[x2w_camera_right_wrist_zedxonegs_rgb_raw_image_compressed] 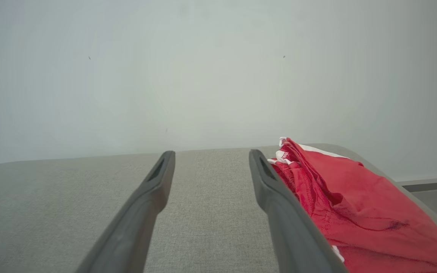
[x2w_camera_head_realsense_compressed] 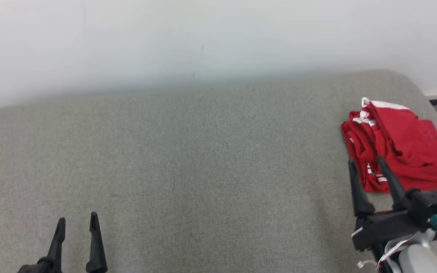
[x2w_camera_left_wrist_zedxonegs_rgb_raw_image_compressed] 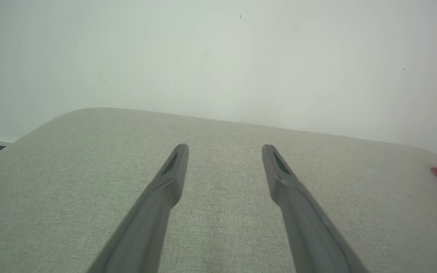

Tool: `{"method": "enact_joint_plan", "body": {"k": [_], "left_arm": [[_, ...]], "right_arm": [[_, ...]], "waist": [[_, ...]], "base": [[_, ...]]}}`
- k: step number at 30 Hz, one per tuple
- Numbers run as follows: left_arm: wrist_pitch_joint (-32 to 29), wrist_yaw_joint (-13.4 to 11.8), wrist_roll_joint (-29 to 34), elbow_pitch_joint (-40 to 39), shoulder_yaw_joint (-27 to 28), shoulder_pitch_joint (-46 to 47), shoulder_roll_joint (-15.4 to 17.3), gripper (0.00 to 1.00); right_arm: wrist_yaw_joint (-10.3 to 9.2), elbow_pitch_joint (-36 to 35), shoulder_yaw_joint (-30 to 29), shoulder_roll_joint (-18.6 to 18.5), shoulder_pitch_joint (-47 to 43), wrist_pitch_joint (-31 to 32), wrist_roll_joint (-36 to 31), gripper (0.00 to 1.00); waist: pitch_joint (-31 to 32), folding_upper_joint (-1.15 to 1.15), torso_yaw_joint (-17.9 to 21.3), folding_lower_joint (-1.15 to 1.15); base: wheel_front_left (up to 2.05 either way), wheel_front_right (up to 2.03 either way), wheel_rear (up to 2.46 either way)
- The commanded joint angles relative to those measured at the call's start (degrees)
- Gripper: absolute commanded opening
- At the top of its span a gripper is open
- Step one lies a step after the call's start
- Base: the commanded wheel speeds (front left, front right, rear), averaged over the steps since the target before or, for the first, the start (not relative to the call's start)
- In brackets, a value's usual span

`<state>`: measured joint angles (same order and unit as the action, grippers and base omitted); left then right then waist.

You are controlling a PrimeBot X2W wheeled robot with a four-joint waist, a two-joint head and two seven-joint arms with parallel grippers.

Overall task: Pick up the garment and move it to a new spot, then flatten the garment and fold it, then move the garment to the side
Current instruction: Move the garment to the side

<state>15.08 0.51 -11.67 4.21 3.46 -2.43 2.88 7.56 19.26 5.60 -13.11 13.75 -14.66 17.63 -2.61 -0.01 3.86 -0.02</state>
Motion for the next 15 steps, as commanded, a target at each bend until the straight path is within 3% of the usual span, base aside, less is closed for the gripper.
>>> {"method": "enact_joint_plan", "body": {"k": [1, 15], "left_arm": [[0.07, -0.20, 0.50, 0.38, 0.26, -0.81, 0.02, 1.00], [0.07, -0.67, 0.65, 4.48, 0.58, -2.90, 0.03, 1.00]], "right_arm": [[-0.18, -0.56, 0.33, 0.45, -1.27, 0.04, -0.01, 1.00], [-0.18, 0.24, 1.12, 5.50, -5.73, 0.52, -1.92, 1.00]], "waist": [[3.37, 0.01, -0.06, 0.02], [5.60, 0.01, -0.25, 0.02]], "base": [[0.00, 0.00, 0.00], [0.00, 0.00, 0.00]]}}
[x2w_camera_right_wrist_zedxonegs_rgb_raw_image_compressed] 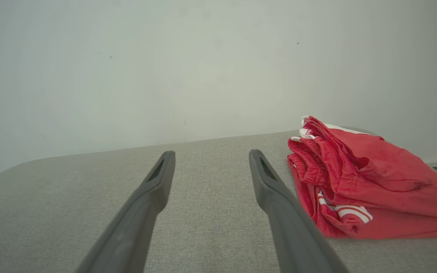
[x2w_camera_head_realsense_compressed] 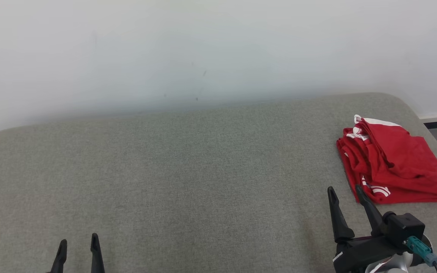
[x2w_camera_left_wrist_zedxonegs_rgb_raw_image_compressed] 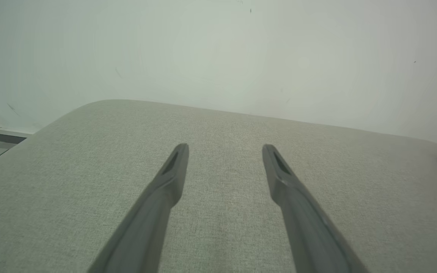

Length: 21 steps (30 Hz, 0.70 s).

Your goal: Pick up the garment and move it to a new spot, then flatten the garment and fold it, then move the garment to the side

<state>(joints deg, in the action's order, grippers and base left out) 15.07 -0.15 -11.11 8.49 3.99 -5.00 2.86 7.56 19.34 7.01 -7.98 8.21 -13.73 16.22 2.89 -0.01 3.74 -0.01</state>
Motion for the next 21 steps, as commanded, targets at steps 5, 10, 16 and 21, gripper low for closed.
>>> {"method": "enact_joint_plan", "body": {"k": [5, 10, 16, 21], "left_arm": [[0.09, 0.11, 0.25, 0.61, 0.29, -0.02, 0.05, 1.00], [0.08, 0.32, 0.45, 0.68, 0.65, 0.34, 0.05, 1.00], [0.08, -0.28, 0.75, 0.14, -0.12, -0.15, 0.05, 1.00], [0.08, -0.47, 0.74, 0.07, -0.32, -0.24, 0.05, 1.00]], "right_arm": [[-0.18, 0.86, -0.56, 0.39, 0.05, -0.45, -1.00, 1.00], [-0.18, 1.30, -1.02, 0.34, 0.42, -0.47, -1.31, 1.00], [-0.18, 1.50, -1.13, 0.63, 0.52, -0.67, -1.51, 1.00], [-0.18, 1.64, -0.97, 0.76, 0.60, -0.74, -1.71, 1.00]], "waist": [[0.35, 0.01, -0.46, 0.01], [0.71, 0.01, -0.58, 0.01], [0.70, 0.01, -0.46, 0.01], [0.60, 0.01, -0.45, 0.01]], "base": [[0.00, 0.00, 0.00], [0.00, 0.00, 0.00], [0.00, 0.00, 0.00], [0.00, 0.00, 0.00]]}}
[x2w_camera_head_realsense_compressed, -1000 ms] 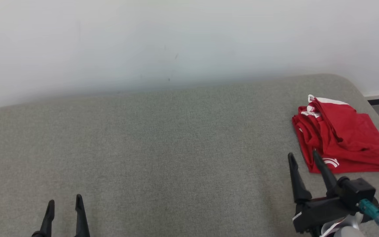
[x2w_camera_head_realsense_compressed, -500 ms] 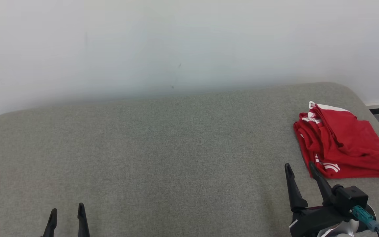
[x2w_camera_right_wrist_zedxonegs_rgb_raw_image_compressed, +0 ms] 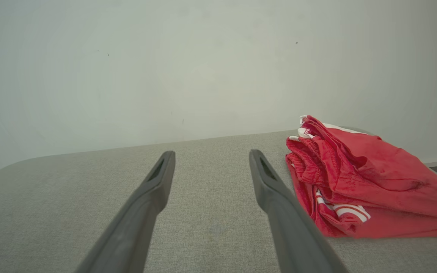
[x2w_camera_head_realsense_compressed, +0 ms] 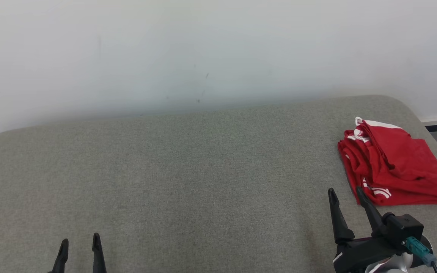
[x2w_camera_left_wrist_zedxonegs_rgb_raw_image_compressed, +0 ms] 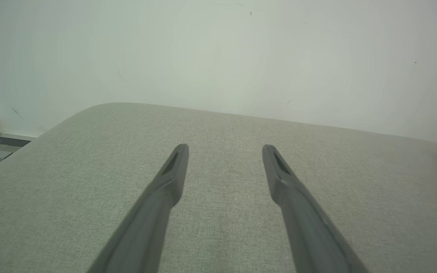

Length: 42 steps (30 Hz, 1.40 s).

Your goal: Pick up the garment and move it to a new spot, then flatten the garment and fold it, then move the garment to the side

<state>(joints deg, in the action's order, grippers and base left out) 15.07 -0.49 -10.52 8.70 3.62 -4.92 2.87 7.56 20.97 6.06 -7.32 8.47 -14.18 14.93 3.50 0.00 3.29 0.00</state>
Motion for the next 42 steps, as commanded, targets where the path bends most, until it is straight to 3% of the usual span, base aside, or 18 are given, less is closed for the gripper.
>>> {"method": "enact_joint_plan", "body": {"k": [1, 22, 23, 29, 42], "left_arm": [[0.08, -0.23, 0.01, -0.14, 0.03, -0.35, 0.05, 1.00], [0.08, -0.42, 0.87, -0.42, 0.11, -0.76, 0.04, 1.00], [-0.02, -0.23, 0.45, -0.18, 0.00, -0.18, -0.01, 0.00], [-0.72, -0.04, -0.41, 2.51, 0.04, -0.50, -0.37, 0.00], [-4.41, 1.38, -14.70, 3.01, 0.57, 1.68, -0.29, 0.00]], "right_arm": [[-0.18, 0.06, 0.01, 0.10, 0.37, -0.29, -0.41, 1.00], [-0.18, 0.74, 0.55, 0.50, 0.30, -0.48, 0.04, 1.00], [0.00, 0.75, 0.45, 0.31, 0.06, -0.20, 0.05, 0.00], [0.00, 3.00, 0.38, 0.54, -2.14, 0.38, 0.77, 0.00], [-0.01, 1.18, -1.97, 1.23, -2.06, 3.99, 14.17, 0.00]], "waist": [[-0.01, 0.00, 0.00, 0.00], [0.08, 0.00, -0.23, 0.00], [0.08, 0.00, -0.23, 0.00], [0.05, 0.00, -0.26, 0.01], [-0.34, 0.00, -0.58, 0.00]], "base": [[0.00, 0.00, 0.00], [0.00, 0.00, 0.00], [0.00, 0.00, 0.00], [0.00, 0.00, 0.00], [0.00, 0.00, 0.00]]}}
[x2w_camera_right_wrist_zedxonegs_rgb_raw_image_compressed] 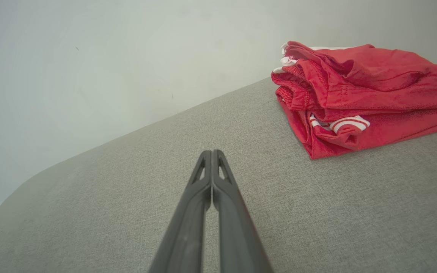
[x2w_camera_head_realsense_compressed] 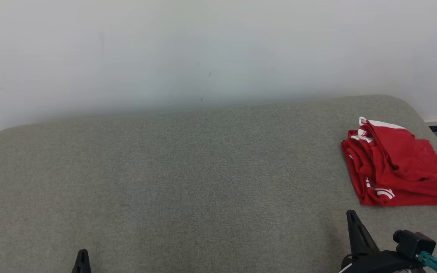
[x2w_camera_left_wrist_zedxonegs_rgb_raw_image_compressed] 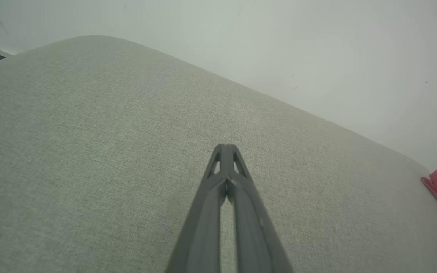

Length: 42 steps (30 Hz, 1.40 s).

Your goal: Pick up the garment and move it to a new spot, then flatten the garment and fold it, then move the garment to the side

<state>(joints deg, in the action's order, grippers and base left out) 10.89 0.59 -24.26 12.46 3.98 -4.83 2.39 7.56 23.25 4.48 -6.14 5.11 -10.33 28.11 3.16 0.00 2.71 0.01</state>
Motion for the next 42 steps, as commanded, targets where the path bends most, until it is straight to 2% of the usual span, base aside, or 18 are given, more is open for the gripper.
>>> {"method": "enact_joint_plan", "body": {"k": [1, 18, 42], "left_arm": [[-0.46, 0.41, -1.96, -0.75, 0.22, 1.73, 0.20, 0.00], [-4.33, 1.95, -17.41, -0.35, 0.69, 3.96, 0.30, 0.00], [-8.86, 3.67, -34.90, 0.28, 1.37, 6.57, 0.42, 0.00]], "right_arm": [[-0.02, -1.24, -0.54, 0.09, 1.29, 0.38, 1.92, 0.00], [-0.03, -3.23, -2.96, 0.82, 1.33, 4.18, 16.44, 0.00], [-0.06, -5.42, -5.80, 1.69, 1.41, 8.57, 32.89, 0.00]], "waist": [[-0.03, 0.00, -0.02, 0.00], [-0.54, 0.00, -0.44, 0.00], [-1.26, 0.00, -1.02, 0.00]], "base": [[0.00, 0.00, 0.00], [0.00, 0.00, 0.00], [0.00, 0.00, 0.00]]}}
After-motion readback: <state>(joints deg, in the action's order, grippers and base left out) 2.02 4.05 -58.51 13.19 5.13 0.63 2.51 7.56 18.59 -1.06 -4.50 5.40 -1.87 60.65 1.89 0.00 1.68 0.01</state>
